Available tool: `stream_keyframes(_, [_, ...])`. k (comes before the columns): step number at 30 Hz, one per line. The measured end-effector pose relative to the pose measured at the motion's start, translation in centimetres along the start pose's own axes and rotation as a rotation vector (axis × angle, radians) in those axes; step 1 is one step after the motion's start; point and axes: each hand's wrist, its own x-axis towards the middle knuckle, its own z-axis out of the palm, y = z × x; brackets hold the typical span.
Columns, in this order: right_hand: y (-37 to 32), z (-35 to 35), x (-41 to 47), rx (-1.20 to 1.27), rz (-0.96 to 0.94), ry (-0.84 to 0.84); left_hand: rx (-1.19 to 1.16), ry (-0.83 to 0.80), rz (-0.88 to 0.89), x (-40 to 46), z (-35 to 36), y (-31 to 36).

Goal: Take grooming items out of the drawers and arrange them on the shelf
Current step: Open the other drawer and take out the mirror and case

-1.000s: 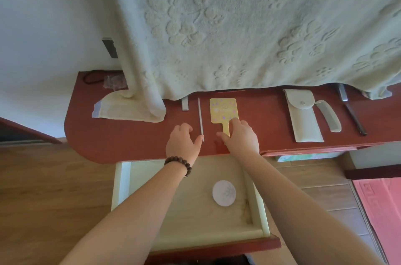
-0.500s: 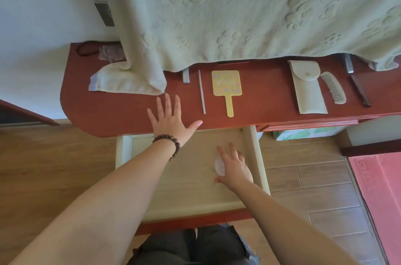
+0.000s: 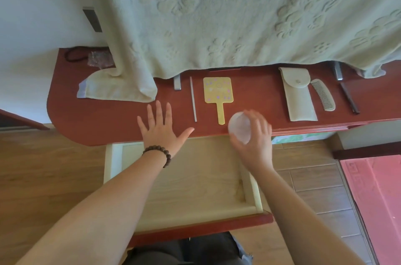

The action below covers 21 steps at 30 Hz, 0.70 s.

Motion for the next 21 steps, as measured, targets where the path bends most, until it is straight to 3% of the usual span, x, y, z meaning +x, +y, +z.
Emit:
stream_keyframes(3, [1.4, -1.0, 5.6, -0.013, 0.121, 0.038, 0.003, 0.024, -0.018, 0.0, 0.1, 0.2])
stream_keyframes(8, [3.7, -0.4, 11.2, -0.124, 0.126, -0.133, 0.027, 0.045, -0.04, 0.1, 0.2, 0.4])
stream_keyframes(21, [4.5, 0.1, 13.8, -0.199, 0.109, -0.279, 0.075, 0.059, -0.067, 0.2, 0.3, 0.7])
